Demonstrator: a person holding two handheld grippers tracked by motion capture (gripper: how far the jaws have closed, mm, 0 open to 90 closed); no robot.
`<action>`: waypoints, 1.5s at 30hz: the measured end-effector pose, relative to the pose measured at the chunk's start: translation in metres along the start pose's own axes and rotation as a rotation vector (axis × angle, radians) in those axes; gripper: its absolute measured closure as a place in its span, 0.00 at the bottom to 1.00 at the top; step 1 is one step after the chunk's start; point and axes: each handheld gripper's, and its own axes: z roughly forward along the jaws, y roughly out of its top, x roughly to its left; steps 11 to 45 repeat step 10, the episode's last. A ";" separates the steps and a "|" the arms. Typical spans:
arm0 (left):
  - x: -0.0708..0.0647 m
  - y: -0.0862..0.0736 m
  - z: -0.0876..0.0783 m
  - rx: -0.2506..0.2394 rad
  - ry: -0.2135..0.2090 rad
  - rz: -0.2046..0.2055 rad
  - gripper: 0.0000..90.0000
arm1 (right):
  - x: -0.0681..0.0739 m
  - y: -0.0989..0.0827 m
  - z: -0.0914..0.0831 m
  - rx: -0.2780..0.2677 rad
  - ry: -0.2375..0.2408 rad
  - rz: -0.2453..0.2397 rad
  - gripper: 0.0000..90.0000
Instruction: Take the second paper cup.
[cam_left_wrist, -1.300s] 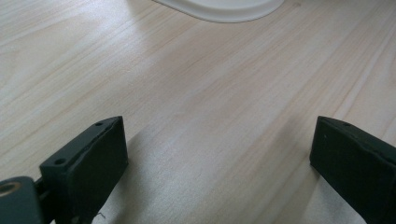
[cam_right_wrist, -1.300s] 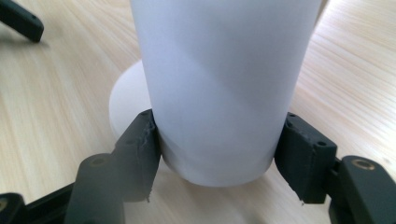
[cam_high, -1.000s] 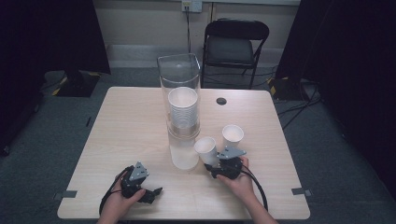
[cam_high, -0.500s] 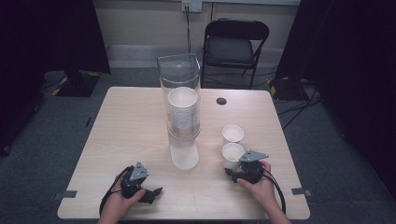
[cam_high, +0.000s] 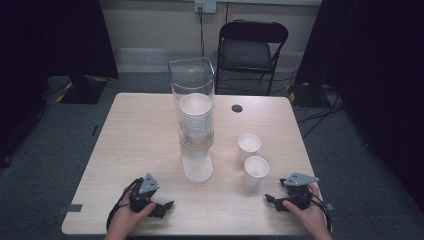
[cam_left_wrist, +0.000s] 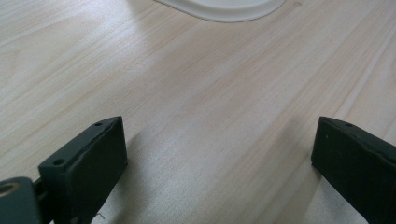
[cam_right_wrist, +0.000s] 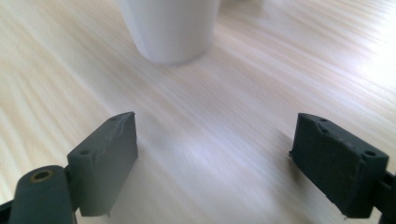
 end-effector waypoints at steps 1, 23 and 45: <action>0.000 0.000 0.000 -0.001 0.000 0.000 0.03 | -0.002 -0.003 -0.003 -0.001 0.003 -0.001 0.15; 0.000 0.000 0.000 -0.001 -0.001 -0.002 0.03 | -0.006 -0.006 -0.007 0.002 0.009 0.000 0.15; 0.000 0.000 0.000 -0.001 -0.001 -0.002 0.03 | -0.006 -0.006 -0.007 0.002 0.009 0.000 0.15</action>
